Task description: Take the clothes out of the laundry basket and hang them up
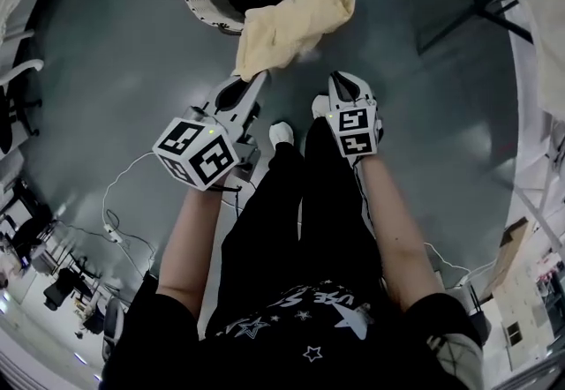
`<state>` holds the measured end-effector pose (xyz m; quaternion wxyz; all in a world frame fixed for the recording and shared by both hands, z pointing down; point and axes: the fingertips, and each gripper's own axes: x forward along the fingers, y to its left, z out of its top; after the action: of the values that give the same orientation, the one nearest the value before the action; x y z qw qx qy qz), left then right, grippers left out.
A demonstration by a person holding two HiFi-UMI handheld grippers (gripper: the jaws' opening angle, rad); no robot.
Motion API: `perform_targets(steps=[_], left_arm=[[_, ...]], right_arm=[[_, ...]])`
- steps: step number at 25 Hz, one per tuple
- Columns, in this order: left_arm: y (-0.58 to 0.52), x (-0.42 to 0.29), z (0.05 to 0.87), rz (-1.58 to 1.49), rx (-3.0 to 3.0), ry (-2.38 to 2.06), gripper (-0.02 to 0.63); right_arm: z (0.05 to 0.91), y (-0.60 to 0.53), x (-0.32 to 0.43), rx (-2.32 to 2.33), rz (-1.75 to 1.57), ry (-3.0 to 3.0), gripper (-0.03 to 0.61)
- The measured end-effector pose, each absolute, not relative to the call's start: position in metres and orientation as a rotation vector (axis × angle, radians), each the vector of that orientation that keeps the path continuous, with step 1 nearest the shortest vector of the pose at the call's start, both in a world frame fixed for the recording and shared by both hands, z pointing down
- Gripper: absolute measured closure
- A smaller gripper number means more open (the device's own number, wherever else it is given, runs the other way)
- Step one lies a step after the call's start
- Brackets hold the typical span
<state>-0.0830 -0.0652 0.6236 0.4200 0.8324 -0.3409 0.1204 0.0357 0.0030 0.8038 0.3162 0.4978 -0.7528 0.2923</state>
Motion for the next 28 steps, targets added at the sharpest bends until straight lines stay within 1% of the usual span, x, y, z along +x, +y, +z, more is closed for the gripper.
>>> perform_targets(steps=[2,5,7,12,16,18,22,23,24,25,27,28], left_arm=[[-0.07,-0.082,0.605,0.273,2.088,-0.858,0.584],[-0.078,-0.074,0.578,0.261,2.129,-0.855,0.584],[-0.083,-0.066,0.562,0.256,2.178,-0.838,0.584],[-0.082,-0.053,0.529,0.212,2.225,-0.797,0.584],[-0.077,-0.044,0.508,0.152,2.23,-0.773,0.584],[-0.073,-0.04,0.498,0.122,2.236,-0.759,0.584],[-0.068,-0.041,0.478,0.073,2.267,-0.733,0.584],[-0.069,-0.045,0.475,0.074,2.282,-0.733,0.584],[-0.07,-0.05,0.474,0.08,2.297,-0.74,0.584],[-0.073,-0.058,0.474,0.088,2.306,-0.753,0.584],[-0.081,-0.077,0.478,0.094,2.301,-0.797,0.584],[-0.086,-0.088,0.48,0.097,2.297,-0.823,0.584]], right_arm=[[0.806,0.006,0.032,1.299,0.76,-1.98,0.526],[0.817,0.008,0.026,1.275,0.728,-1.964,0.457],[0.826,0.008,0.022,1.275,0.723,-1.941,0.425],[0.841,0.004,0.008,1.366,0.732,-1.879,0.35],[0.855,-0.008,-0.01,1.407,0.771,-1.855,0.268],[0.859,-0.017,-0.014,1.456,0.764,-1.825,0.255],[0.854,-0.043,-0.002,1.611,0.622,-1.735,0.258],[0.849,-0.048,0.005,1.646,0.572,-1.703,0.299],[0.844,-0.051,0.013,1.678,0.526,-1.671,0.383],[0.837,-0.052,0.022,1.706,0.487,-1.644,0.422],[0.825,-0.05,0.037,1.747,0.437,-1.614,0.527],[0.819,-0.047,0.043,1.757,0.42,-1.61,0.549]])
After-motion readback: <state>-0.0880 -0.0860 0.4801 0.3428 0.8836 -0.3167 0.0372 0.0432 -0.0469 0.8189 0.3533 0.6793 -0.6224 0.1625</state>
